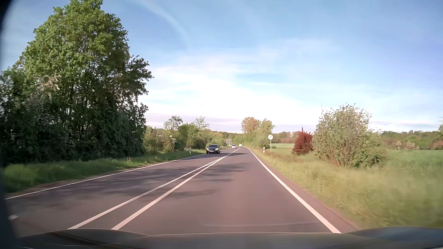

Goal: Follow the waypoints while adhering to traffic rules and regulations

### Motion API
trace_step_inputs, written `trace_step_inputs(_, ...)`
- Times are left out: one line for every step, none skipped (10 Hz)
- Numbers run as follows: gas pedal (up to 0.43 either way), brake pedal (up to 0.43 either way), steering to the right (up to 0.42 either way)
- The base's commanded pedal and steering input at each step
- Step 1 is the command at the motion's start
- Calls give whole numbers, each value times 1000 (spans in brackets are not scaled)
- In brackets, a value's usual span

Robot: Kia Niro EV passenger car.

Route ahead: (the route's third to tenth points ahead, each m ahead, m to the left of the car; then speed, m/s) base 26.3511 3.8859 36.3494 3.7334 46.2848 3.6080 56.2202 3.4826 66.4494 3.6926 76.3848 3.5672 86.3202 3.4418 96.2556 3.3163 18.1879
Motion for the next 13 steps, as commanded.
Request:
trace_step_inputs(441,0,3)
trace_step_inputs(441,0,4)
trace_step_inputs(441,0,3)
trace_step_inputs(441,0,4)
trace_step_inputs(441,0,3)
trace_step_inputs(441,0,3)
trace_step_inputs(441,0,3)
trace_step_inputs(441,0,4)
trace_step_inputs(441,0,3)
trace_step_inputs(441,0,3)
trace_step_inputs(441,0,4)
trace_step_inputs(441,0,3)
trace_step_inputs(441,0,3)
